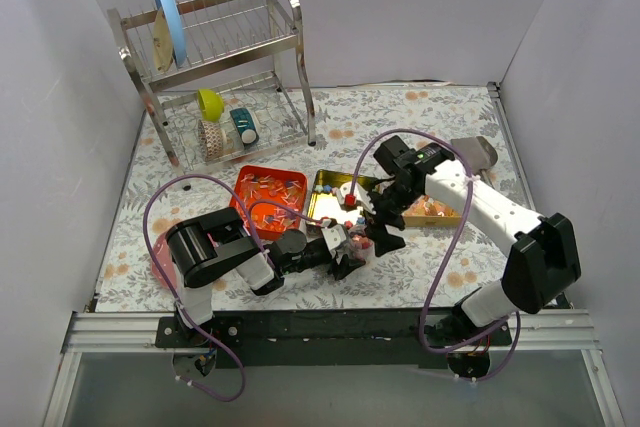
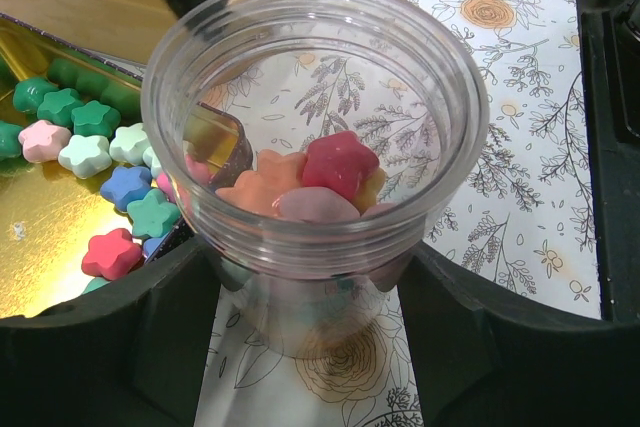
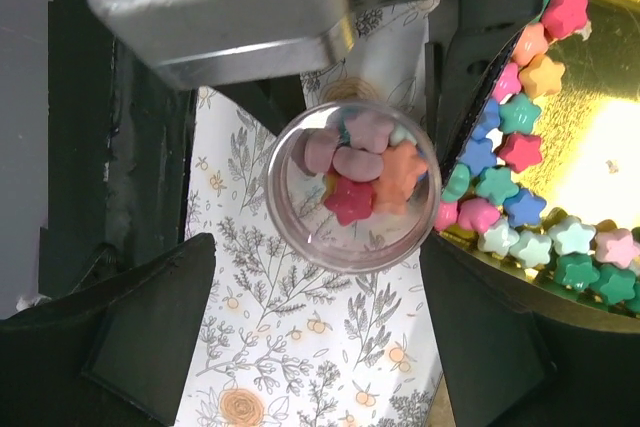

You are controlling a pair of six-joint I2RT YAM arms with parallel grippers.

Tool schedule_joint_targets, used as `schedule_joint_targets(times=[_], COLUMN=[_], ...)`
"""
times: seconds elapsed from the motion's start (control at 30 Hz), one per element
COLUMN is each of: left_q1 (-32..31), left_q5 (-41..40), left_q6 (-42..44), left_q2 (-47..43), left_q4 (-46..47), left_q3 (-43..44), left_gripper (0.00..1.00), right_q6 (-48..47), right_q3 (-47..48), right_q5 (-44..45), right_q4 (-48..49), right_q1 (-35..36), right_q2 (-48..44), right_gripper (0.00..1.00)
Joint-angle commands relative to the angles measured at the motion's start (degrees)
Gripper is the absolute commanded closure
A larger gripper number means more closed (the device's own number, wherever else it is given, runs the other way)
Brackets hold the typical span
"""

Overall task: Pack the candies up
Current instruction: Screw the bottle lid onto the packing bottle.

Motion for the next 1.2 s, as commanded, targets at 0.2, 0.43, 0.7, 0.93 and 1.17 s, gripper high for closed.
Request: schedule_joint_targets(times=[0.2,0.43,0.7,0.93,1.17], left_q1=[0.91,0.82,0.91,0.91,0.91], left_q5=[-4.05,-2.99,-2.20,-2.38,-3.43], left_q6=[-0.97,-0.62,-0.44,-0.44,-0.70], left_q2=[3.48,3.30,3.30,3.30,3.47], left_q4=[-14.63,-15.51,-15.77,-15.69,-15.25], left_q3=[-1.94,-1.67,-1.59,-1.76,-1.85], left_gripper=[1.00,1.00,1.00,1.00,1.00], right_q6=[0.97,2.90,2.20,-0.52,-1.85], right_q3=[-3.88,-2.04,6.84,9.40,5.53], right_q5=[-0.64,2.96,-0.11,-5.12,-4.60], right_q4=[-7.60,-5.41,-1.01,-2.85,-3.38], right_q1=[0.27,-1.66,-1.75,0.35,2.29], right_q2=[-8.14,-7.89,0.80,4.95,3.64], right_gripper=[0.11,0.11,0.11,0.10,0.10])
